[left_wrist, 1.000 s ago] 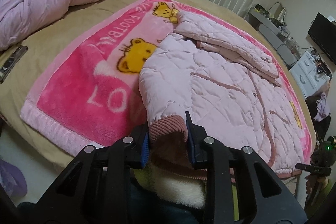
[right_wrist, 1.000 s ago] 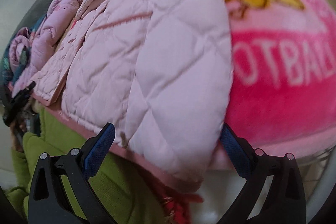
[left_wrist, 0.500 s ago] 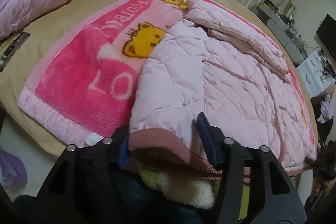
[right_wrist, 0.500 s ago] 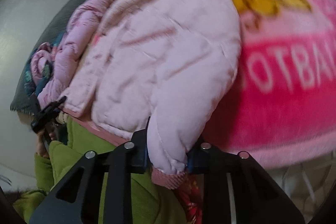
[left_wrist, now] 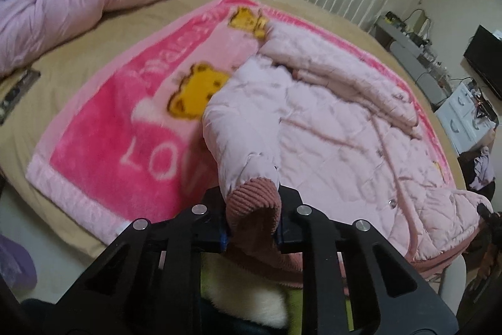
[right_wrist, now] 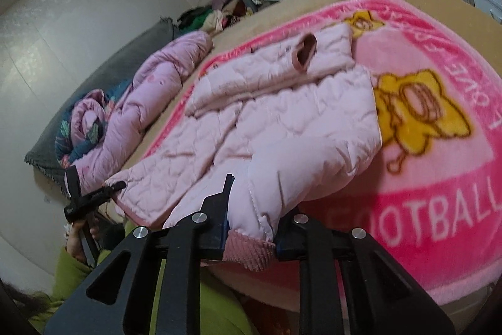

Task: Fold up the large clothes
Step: 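Lift the hem with both tools and fold it toward the collar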

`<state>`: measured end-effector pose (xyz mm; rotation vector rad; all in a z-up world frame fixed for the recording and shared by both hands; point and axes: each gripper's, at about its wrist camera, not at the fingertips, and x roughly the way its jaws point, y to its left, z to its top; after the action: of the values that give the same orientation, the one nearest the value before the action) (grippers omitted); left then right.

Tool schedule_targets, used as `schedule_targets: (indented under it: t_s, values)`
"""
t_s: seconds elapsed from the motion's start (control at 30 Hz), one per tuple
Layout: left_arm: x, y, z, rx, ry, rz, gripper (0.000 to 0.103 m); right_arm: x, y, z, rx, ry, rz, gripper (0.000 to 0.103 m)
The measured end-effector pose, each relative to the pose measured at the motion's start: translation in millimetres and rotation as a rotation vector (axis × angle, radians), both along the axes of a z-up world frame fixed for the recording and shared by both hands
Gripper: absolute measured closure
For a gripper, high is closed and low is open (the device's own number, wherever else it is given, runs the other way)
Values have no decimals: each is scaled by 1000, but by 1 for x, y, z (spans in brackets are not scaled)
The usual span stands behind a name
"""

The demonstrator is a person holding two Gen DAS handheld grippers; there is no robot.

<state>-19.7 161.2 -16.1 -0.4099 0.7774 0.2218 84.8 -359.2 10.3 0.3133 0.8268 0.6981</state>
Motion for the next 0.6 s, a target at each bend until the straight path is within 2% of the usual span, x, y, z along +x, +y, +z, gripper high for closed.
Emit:
schedule_targets:
  t_s: [0.27, 0.6]
  values:
    - [16, -6, 32, 38, -59, -8, 91, 13, 2, 21, 35, -73, -22, 85]
    - [40, -14, 60, 82, -84, -22, 91, 33, 6, 35, 52, -136, -77, 86]
